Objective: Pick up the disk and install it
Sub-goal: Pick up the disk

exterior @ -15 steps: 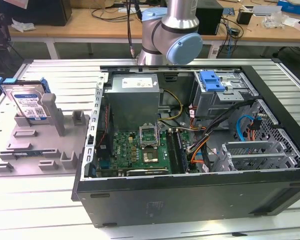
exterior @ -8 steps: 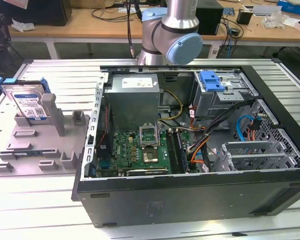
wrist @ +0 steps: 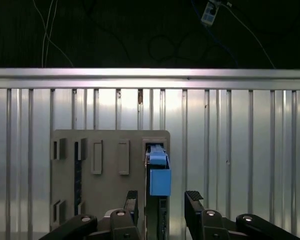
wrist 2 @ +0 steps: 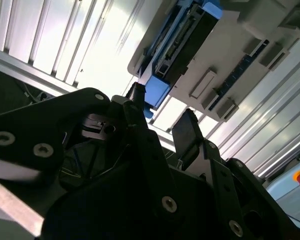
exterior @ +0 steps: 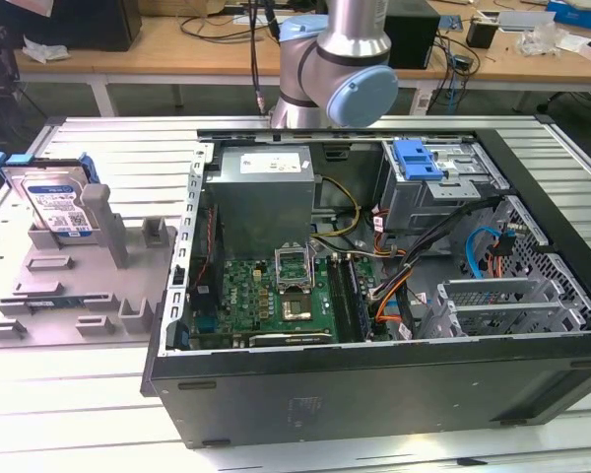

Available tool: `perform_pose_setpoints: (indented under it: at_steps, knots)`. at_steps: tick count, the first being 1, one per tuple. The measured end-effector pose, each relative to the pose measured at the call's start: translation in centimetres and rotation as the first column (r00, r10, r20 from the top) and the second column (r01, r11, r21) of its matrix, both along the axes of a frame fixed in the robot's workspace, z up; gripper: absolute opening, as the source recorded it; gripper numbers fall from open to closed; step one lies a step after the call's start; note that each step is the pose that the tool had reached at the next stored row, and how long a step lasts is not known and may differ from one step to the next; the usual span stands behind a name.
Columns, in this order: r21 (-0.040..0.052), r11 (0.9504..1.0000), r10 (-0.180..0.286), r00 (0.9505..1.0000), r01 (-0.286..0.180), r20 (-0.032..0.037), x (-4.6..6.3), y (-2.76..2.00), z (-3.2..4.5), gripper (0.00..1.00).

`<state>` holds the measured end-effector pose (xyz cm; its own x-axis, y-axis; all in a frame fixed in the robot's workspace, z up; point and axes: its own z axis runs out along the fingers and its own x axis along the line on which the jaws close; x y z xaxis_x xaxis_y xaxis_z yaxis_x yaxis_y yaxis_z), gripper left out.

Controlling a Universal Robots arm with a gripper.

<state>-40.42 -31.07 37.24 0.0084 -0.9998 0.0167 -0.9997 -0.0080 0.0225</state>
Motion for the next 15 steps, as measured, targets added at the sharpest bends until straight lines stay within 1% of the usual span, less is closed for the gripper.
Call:
perform_pose_setpoints:
  at_steps: [6,7,8,9,15]
  knots:
    - [0.0000,1.0000,0.001,1.0000,-0.001,0.0000,-0.12,-0.01,-0.18,0.50]
    - [0.0000,1.0000,0.001,1.0000,-0.001,0.0002,-0.12,-0.07,-0.22,0.50]
    - [-0.0001,1.0000,0.001,1.0000,-0.001,0.0001,-0.11,-0.35,-0.28,0.50]
    - [0.0000,1.0000,0.001,1.0000,-0.001,0.0001,-0.11,-0.53,-0.34,0.50]
    - [0.0000,0.9999,-0.017,0.9999,0.017,0.0001,0.13,-0.75,-0.63,0.50]
